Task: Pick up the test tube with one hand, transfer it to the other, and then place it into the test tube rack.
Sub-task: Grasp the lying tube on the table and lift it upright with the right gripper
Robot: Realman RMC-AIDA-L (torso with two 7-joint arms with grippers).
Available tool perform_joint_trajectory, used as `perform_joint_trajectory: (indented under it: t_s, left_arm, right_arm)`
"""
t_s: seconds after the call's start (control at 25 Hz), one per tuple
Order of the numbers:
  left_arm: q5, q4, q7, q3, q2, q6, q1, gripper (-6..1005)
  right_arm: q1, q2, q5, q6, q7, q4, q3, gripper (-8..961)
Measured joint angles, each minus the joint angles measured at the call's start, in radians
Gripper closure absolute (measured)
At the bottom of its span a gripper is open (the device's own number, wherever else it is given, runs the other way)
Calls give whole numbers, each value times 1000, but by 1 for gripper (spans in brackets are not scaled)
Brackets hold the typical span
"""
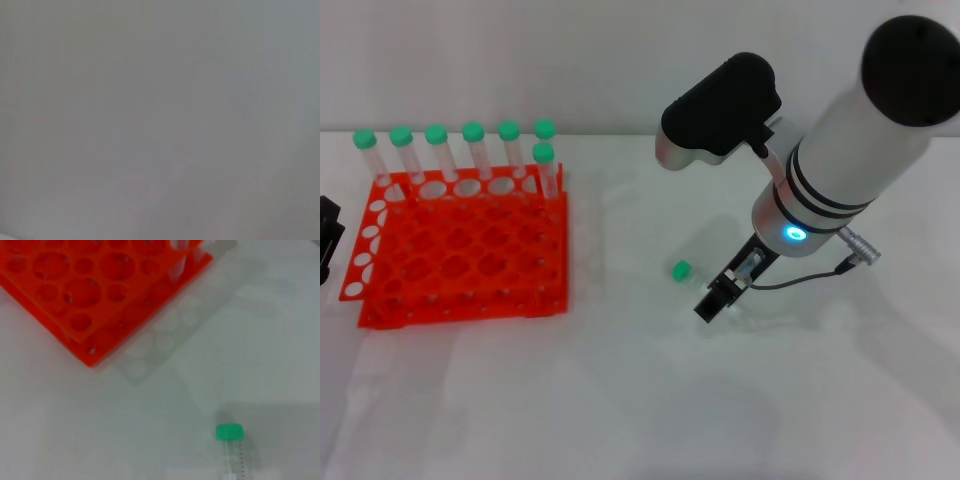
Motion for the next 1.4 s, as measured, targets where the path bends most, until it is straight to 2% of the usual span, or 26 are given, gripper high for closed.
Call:
perform_joint_trajectory:
  t_s: [0.32,0.56,0.8,1.08,1.4]
  left_arm:
    - [0,-3,0,0,2,-1,2,148]
    - [2,-4,0,0,2,-1,2,150]
    - [2,-2,0,0,2,-1,4,149]
    - [5,0,0,0,1,-1,7,149]
    - [6,2,-2,1,0,-1,10,149]
  right_arm:
    - [49,0,31,-45,6,132,-23,219]
    - [56,0,53,-69,5,164,-42,412]
    - [56,0,64,-102,0,173,-99,411]
    - [70,0,75,-123,-1,216,-114,409]
    - [81,0,92,-131,-8,258,-116,528]
